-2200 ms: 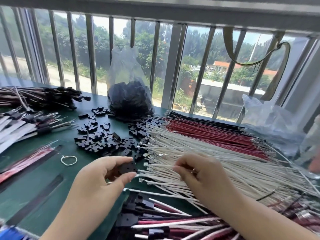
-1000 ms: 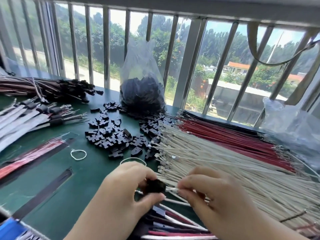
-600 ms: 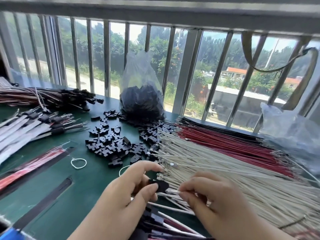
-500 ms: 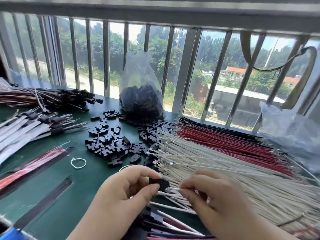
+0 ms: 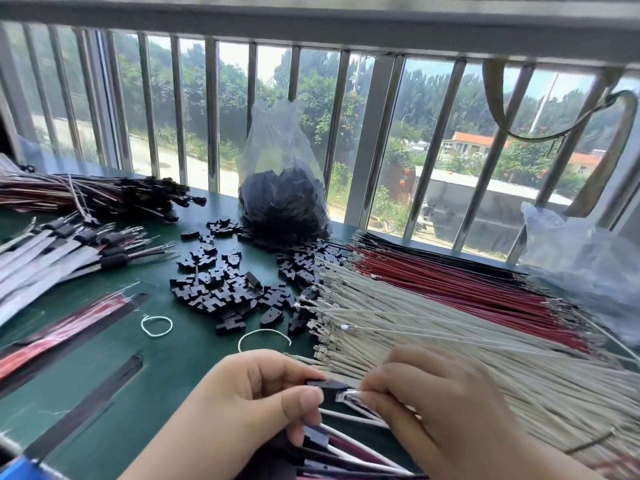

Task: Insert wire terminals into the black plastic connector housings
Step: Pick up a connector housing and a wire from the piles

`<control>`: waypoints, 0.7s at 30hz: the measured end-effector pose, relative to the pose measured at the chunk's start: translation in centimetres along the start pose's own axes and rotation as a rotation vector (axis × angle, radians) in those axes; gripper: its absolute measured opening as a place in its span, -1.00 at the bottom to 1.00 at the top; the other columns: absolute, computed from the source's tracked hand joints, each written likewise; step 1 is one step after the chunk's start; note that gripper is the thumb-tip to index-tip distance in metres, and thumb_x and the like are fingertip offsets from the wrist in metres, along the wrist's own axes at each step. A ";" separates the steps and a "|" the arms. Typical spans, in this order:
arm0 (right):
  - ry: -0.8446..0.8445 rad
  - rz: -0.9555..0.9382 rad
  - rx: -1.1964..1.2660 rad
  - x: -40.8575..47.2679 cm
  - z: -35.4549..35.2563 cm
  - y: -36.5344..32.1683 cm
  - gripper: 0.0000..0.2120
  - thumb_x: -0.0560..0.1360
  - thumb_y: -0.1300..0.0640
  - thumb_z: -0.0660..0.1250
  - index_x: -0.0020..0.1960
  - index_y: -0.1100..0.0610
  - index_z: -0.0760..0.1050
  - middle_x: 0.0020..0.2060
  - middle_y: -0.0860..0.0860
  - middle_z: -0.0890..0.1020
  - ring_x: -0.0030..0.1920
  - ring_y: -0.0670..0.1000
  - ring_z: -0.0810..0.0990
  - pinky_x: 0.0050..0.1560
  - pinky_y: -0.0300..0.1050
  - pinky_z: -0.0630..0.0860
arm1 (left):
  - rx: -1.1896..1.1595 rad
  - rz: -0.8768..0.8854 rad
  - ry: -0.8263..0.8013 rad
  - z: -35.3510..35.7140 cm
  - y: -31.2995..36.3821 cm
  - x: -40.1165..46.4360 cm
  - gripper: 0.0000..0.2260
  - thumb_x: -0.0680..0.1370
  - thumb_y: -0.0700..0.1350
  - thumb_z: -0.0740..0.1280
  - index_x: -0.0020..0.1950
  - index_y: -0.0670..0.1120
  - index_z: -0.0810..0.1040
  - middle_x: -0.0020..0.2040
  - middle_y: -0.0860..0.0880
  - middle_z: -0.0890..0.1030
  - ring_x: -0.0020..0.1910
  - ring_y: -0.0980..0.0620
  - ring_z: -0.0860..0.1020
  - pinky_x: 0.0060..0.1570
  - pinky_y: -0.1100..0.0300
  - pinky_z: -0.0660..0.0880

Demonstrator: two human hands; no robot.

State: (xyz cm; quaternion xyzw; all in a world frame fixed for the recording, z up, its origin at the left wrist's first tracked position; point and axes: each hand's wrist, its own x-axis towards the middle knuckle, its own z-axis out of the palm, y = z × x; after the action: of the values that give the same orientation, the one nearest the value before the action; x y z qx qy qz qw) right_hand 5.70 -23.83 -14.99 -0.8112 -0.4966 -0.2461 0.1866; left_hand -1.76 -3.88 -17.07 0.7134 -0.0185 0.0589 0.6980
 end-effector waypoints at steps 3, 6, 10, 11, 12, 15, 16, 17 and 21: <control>0.075 -0.060 0.033 -0.2 0.1 -0.2 -0.85 0.47 -0.03 0.32 -0.24 -0.07 0.60 -0.33 -0.22 0.54 -0.33 -0.27 0.44 -0.30 -0.46 0.37 | -0.056 -0.017 -0.026 -0.2 -0.3 0.2 -0.64 0.15 0.08 0.49 -0.12 -0.01 0.69 -0.35 -0.15 0.67 -0.49 0.04 0.55 -0.38 0.31 0.46; 0.085 0.009 0.157 -0.3 0.3 -0.2 -0.88 0.46 -0.05 0.33 -0.22 -0.08 0.59 -0.32 -0.25 0.55 -0.34 -0.28 0.48 -0.32 -0.35 0.48 | -0.096 0.005 -0.020 -0.3 -0.5 0.1 -0.64 0.12 0.05 0.51 -0.13 -0.01 0.70 -0.34 -0.17 0.68 -0.46 0.06 0.57 -0.37 0.31 0.49; 0.083 0.111 0.282 -0.3 0.1 -0.3 -0.92 0.40 -0.07 0.37 -0.12 -0.12 0.56 -0.30 -0.23 0.56 -0.34 -0.27 0.52 -0.31 -0.52 0.39 | -0.138 0.031 0.050 -0.5 -0.7 -0.1 -0.50 0.00 0.04 0.62 -0.11 -0.05 0.71 -0.39 -0.18 0.65 -0.44 0.03 0.60 -0.40 0.35 0.48; 0.075 0.123 0.289 -0.2 0.0 -0.3 -0.90 0.38 -0.07 0.40 -0.12 -0.12 0.54 -0.28 -0.23 0.57 -0.33 -0.30 0.51 -0.30 -0.57 0.35 | -0.136 0.033 0.056 -0.5 -0.7 -0.2 -0.54 0.03 -0.02 0.62 -0.11 -0.05 0.71 -0.40 -0.19 0.65 -0.44 0.03 0.60 -0.41 0.36 0.48; 0.061 0.131 0.300 -0.2 0.0 -0.3 -0.89 0.37 -0.05 0.43 -0.13 -0.11 0.54 -0.25 -0.23 0.58 -0.30 -0.31 0.53 -0.28 -0.59 0.34 | -0.144 0.035 0.053 -0.4 -0.6 -0.2 -0.60 0.08 -0.12 0.60 -0.11 -0.07 0.71 -0.40 -0.19 0.65 -0.44 0.03 0.60 -0.41 0.36 0.48; -0.002 0.122 0.330 -0.1 0.1 -0.3 -0.92 0.39 -0.02 0.43 -0.15 -0.10 0.54 -0.19 -0.26 0.59 -0.22 -0.26 0.57 -0.25 -0.50 0.43 | -0.164 0.034 0.041 -0.2 -0.3 -0.2 -0.68 0.14 -0.31 0.54 -0.13 -0.12 0.71 -0.36 -0.21 0.66 -0.45 0.00 0.60 -0.42 0.34 0.50; -0.025 0.114 0.323 -0.1 0.2 -0.2 -0.94 0.42 -0.05 0.38 -0.13 -0.11 0.53 -0.19 -0.27 0.59 -0.21 -0.25 0.57 -0.25 -0.46 0.46 | -0.154 0.033 0.037 -0.1 -0.2 -0.3 -0.66 0.13 -0.34 0.56 -0.15 -0.12 0.71 -0.35 -0.22 0.66 -0.45 -0.01 0.61 -0.41 0.33 0.51; -0.047 0.108 0.305 -0.1 0.2 -0.2 -0.94 0.44 -0.07 0.33 -0.11 -0.12 0.51 -0.20 -0.28 0.57 -0.21 -0.24 0.56 -0.25 -0.40 0.48 | -0.140 0.034 0.031 0.0 -0.1 -0.3 -0.66 0.12 -0.35 0.57 -0.16 -0.10 0.72 -0.35 -0.22 0.67 -0.45 0.00 0.61 -0.40 0.32 0.52; -0.115 0.108 0.248 -0.2 0.3 0.1 -0.91 0.46 -0.11 0.24 -0.06 -0.16 0.47 -0.17 -0.33 0.55 -0.19 -0.25 0.54 -0.25 -0.29 0.50 | -0.119 0.036 0.018 0.2 0.3 -0.5 -0.68 0.12 -0.32 0.50 -0.19 -0.05 0.72 -0.36 -0.19 0.67 -0.46 0.03 0.61 -0.41 0.34 0.51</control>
State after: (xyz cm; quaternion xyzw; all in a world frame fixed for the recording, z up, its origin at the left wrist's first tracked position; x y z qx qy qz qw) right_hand 5.74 -23.88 -15.32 -0.8202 -0.4886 -0.1254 0.2697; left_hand -2.26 -4.11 -16.84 0.6696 -0.0285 0.0766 0.7382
